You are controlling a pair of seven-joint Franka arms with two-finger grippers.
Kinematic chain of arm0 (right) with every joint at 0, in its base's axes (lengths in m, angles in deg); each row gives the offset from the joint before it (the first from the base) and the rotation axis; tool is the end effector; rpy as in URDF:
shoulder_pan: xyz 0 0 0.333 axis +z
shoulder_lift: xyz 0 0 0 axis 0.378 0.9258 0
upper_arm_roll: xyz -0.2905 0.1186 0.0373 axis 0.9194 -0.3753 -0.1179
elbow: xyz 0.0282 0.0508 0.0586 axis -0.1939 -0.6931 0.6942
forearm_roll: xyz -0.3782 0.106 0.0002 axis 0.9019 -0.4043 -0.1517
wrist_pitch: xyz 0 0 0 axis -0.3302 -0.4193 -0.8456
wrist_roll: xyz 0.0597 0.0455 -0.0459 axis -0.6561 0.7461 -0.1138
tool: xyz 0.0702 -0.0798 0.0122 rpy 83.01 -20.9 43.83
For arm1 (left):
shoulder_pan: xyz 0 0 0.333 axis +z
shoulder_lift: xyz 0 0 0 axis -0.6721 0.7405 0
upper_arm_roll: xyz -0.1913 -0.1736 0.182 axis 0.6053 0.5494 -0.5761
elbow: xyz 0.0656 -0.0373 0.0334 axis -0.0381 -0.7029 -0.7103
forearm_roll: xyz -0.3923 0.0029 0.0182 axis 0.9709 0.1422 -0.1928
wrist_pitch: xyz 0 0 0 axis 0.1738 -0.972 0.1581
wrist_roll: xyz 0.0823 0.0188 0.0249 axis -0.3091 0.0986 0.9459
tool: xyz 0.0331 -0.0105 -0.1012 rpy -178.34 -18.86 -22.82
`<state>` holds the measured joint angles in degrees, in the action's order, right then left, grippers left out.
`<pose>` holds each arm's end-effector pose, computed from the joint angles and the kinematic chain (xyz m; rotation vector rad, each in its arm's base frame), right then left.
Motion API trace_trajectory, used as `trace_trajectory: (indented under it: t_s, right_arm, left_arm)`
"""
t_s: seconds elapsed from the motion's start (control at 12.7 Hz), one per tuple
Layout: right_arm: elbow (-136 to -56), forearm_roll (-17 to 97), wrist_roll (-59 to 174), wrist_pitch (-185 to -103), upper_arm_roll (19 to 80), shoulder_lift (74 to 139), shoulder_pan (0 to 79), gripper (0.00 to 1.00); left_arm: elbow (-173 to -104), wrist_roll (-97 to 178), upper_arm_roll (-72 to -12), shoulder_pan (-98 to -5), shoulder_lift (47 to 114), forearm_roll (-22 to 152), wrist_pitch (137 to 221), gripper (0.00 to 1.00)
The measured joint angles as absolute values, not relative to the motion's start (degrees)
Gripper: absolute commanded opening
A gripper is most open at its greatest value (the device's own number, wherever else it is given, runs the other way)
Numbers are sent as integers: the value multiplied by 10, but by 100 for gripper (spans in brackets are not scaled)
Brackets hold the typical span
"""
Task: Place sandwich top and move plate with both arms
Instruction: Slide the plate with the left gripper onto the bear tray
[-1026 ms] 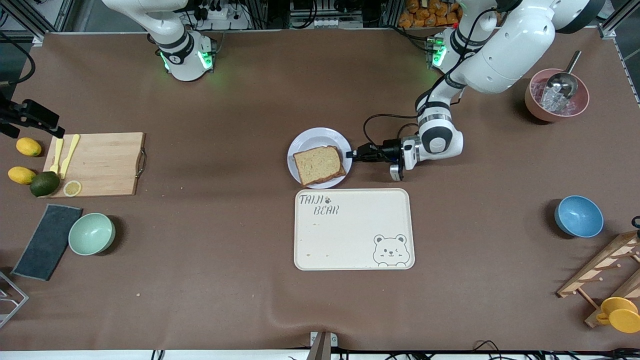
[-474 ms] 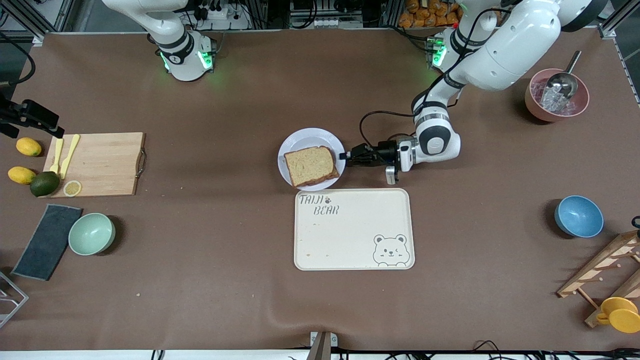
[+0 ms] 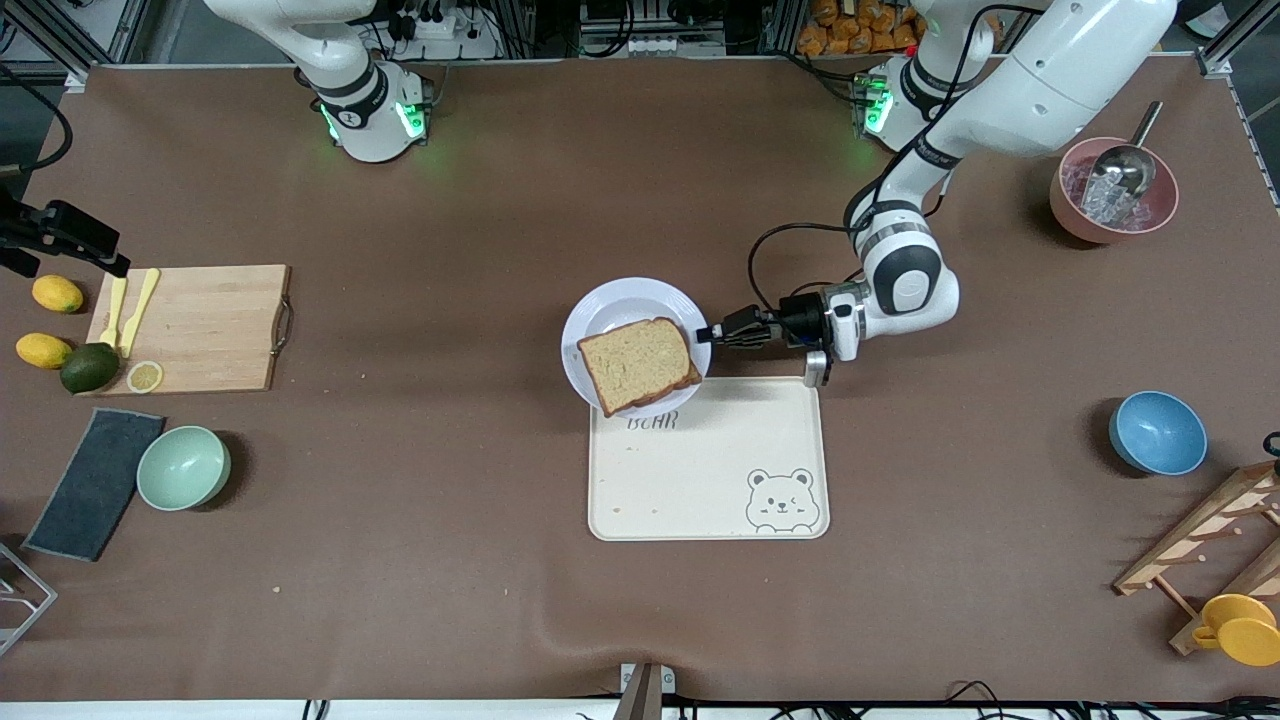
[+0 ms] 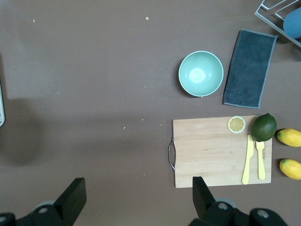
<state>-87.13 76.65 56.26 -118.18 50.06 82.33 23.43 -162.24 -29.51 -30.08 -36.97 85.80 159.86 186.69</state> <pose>0.5471 -0.0435 0.6333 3.1412 -0.0254 0.0103 0.4863 -0.2734 0.1851 1.7420 0.1367 0.0438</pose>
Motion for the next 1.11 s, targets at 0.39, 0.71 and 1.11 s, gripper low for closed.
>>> trace_trajectory:
  t_s: [0.39, 0.71, 1.11]
  right_arm:
    - [-871, 766, 563, -1182, 500, 823, 236, 100]
    - [-871, 766, 563, -1181, 500, 824, 236, 100]
    - [-871, 766, 563, -1181, 500, 826, 237, 100]
  left_arm:
    - [-1595, -287, -302, -327, 861, 1599, 1869, 0]
    - [-1571, -287, -317, -304, 899, 1584, 1873, 0]
    - [-1569, -298, -344, -280, 935, 1541, 1873, 0]
